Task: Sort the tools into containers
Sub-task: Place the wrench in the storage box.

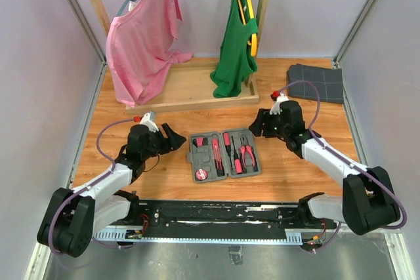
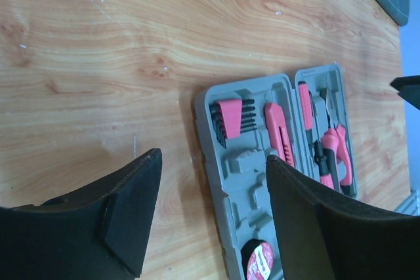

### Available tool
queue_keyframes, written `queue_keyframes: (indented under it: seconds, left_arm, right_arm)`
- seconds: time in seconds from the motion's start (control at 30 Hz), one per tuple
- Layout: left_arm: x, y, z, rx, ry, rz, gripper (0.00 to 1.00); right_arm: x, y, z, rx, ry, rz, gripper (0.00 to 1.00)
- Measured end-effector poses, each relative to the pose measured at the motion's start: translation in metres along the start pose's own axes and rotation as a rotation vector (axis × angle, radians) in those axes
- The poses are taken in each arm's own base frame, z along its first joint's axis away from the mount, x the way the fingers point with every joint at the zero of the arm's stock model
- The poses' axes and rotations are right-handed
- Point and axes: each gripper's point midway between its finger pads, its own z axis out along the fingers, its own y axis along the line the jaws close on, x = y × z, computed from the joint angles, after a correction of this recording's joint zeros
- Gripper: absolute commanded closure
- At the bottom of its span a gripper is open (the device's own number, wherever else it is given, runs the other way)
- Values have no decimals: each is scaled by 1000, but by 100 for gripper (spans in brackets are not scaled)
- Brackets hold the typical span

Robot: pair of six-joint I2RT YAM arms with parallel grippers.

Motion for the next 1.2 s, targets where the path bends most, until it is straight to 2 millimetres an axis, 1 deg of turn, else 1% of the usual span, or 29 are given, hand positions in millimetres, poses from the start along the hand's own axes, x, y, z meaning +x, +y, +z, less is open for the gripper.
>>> queue_keyframes:
  seconds: [0.03, 0.13, 0.23, 0.3, 0.43, 0.57, 0.77, 0.93, 1.2]
  left_arm:
    - [1, -1, -1, 6, 8, -2, 33]
    - [7, -5, -4, 20, 34, -5, 35]
    - [20, -11, -7, 35, 82, 0, 36]
    - [30, -12, -8, 36, 114, 4, 37]
    - [48, -13, -12, 25, 180, 12, 40]
    - [58, -9, -15, 3, 217, 14, 46]
    - [65, -6, -14, -9, 241, 7, 54]
    - [70, -4, -10, -13, 261, 2, 58]
    - [71, -6, -7, 2, 264, -2, 78]
  right_arm:
    - [6, -7, 0, 6, 18, 51, 43]
    - [21, -17, 0, 4, 63, 147, 43]
    - [34, -19, -1, -11, 98, 202, 43]
    - [38, -16, -1, -26, 109, 220, 44]
    - [37, -12, -1, -47, 110, 238, 44]
    - [37, -9, -1, -61, 111, 246, 44]
    - [39, -7, -1, -76, 116, 257, 44]
    - [40, -7, -1, -76, 119, 258, 44]
    - [41, -7, -1, -76, 122, 260, 44]
